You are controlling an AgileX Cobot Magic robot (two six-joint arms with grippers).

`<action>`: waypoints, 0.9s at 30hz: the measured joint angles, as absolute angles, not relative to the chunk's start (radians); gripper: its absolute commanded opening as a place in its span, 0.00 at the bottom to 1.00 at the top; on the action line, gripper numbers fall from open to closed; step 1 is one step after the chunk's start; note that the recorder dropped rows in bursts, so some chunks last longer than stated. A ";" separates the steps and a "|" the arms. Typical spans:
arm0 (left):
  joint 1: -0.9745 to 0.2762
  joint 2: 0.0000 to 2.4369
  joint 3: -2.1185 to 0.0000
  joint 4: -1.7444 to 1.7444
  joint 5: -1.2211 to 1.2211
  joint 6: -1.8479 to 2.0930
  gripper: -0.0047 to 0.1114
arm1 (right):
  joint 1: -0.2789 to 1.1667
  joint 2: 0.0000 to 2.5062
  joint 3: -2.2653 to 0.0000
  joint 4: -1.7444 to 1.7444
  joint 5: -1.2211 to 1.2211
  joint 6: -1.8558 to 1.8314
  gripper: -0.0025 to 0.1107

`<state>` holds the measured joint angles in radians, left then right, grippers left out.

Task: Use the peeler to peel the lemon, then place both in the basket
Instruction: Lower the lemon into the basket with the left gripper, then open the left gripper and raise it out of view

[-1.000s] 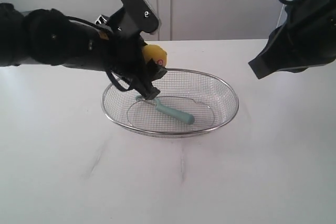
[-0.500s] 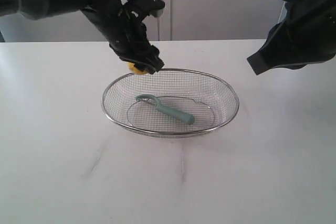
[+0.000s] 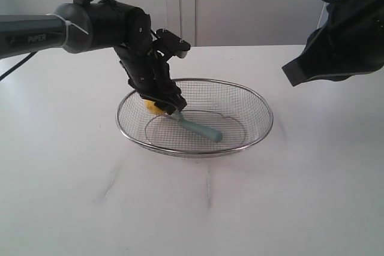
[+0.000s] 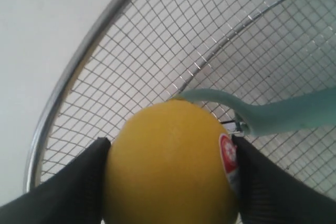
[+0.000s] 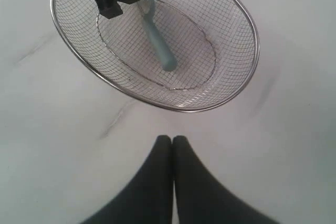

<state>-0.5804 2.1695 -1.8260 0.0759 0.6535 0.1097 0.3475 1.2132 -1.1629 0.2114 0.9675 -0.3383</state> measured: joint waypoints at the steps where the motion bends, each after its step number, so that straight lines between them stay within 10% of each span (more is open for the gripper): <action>1: -0.580 2.175 -1.826 0.075 0.654 0.110 0.04 | 0.348 1.213 -1.163 0.211 0.968 -0.338 0.02; 17: -0.580 2.225 -1.840 0.072 0.679 0.108 0.04 | 0.348 1.213 -1.163 0.211 0.968 -0.333 0.02; 27: -0.580 2.235 -1.840 0.072 0.681 0.108 0.51 | 0.348 1.213 -1.163 0.211 0.968 -0.334 0.02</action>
<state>-0.5804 2.2351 -1.8403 0.0718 0.6812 0.1078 0.3475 1.2132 -1.1629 0.2114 0.9675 -0.3335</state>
